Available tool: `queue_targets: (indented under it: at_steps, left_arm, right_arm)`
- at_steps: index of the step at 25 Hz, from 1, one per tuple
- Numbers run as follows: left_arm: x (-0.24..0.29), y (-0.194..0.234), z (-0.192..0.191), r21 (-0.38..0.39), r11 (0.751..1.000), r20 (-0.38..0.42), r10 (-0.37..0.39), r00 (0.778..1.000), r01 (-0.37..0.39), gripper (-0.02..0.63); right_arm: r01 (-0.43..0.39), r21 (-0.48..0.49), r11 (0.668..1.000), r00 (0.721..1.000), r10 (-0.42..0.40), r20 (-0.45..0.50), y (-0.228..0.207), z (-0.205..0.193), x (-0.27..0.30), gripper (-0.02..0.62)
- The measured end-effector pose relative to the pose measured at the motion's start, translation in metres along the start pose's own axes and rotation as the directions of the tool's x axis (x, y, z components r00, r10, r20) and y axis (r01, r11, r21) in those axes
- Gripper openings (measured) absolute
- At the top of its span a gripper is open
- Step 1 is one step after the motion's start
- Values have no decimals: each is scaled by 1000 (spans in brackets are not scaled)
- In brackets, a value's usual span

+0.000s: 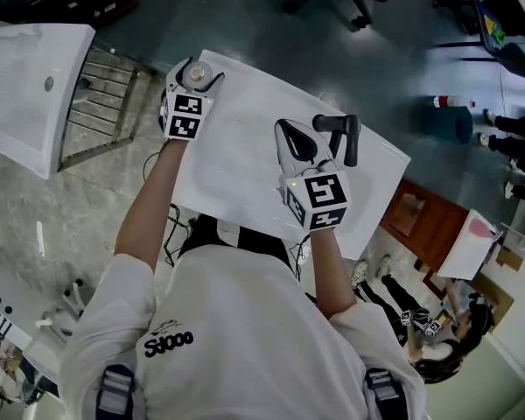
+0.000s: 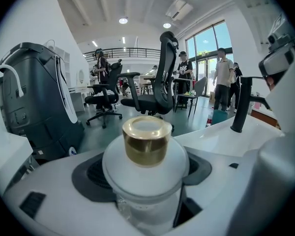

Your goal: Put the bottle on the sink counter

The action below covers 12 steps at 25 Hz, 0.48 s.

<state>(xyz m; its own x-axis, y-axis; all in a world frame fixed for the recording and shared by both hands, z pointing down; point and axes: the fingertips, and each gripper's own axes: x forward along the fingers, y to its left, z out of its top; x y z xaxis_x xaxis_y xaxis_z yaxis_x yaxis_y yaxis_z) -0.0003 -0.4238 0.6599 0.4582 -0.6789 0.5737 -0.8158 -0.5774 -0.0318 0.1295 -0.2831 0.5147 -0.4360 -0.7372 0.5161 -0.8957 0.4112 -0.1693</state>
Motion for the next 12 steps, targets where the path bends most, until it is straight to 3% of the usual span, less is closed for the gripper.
queue_targets:
  at_steps: [12]
  left_arm:
    - [0, 0, -4, -19, 999, -9, -33, 999, 33, 359]
  right_arm:
    - [1, 6, 1000, 1000, -1, -7, 3, -5, -3, 11]
